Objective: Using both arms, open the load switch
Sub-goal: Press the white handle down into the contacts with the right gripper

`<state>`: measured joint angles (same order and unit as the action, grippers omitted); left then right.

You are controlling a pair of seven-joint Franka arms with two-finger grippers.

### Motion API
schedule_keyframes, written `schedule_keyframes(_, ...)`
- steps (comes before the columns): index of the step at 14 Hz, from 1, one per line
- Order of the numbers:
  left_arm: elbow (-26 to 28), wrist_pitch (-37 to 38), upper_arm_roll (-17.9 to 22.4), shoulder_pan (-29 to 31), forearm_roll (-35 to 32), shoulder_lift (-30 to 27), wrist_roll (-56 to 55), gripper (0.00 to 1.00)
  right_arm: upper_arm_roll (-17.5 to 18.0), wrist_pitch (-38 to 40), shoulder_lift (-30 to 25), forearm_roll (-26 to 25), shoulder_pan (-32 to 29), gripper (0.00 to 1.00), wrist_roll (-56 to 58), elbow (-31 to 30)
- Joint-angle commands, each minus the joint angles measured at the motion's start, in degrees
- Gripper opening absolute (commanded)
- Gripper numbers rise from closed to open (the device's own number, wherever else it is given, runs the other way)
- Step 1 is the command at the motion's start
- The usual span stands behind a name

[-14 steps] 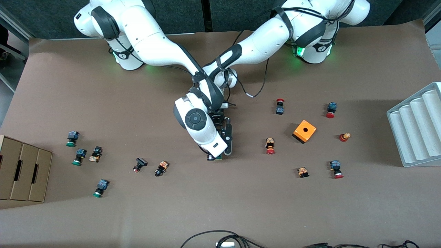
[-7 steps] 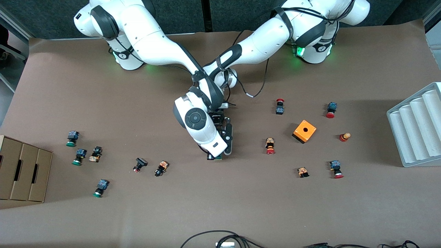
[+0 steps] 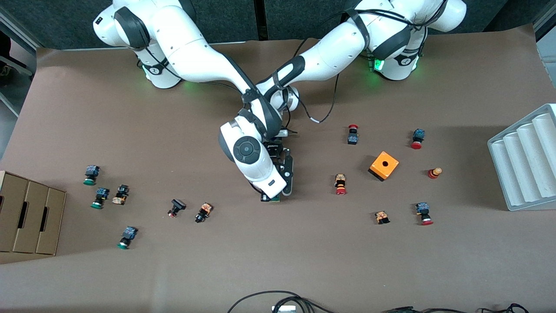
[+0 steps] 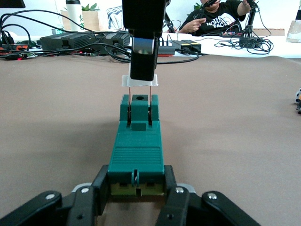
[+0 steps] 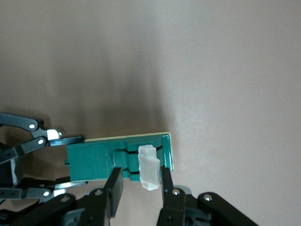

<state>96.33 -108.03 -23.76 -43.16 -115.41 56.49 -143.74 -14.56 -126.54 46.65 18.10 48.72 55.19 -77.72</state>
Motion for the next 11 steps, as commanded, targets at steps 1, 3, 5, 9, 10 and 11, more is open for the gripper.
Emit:
schedule_keyframes(1, 0.8, 0.0, 0.2, -0.7, 0.2, 0.9, -0.5, 0.42, -0.5, 1.5, -1.5, 1.4, 0.8, 0.40, -0.4, -1.6)
schedule_keyframes(3, 0.8, 0.0, 0.2, -0.7, 0.2, 0.9, -0.5, 0.42, -0.5, 1.8, -1.7, 1.4, 0.8, 0.40, -0.4, -1.6)
schedule_keyframes(5, 0.8, 0.0, 0.2, -0.7, 0.2, 0.9, -0.5, 0.42, -0.5, 2.1, -2.1, 1.4, 1.2, 0.40, -0.5, -1.7)
schedule_keyframes(9, 0.8, -0.1, 0.2, -0.7, 0.2, 0.9, -0.5, 0.42, -0.5, 2.6, -2.3, 1.4, 1.6, 0.40, -2.1, -1.8)
schedule_keyframes(10, 0.8, -0.1, 0.2, -0.7, 0.2, 0.9, -0.5, 0.42, -0.5, 2.6, -2.3, 1.4, 1.6, 0.40, -2.2, -1.8)
schedule_keyframes(11, 0.8, 0.0, 0.2, -0.7, 0.2, 0.9, -0.5, 0.42, -0.5, 2.6, -2.3, 1.4, 1.6, 0.40, -2.3, -1.8)
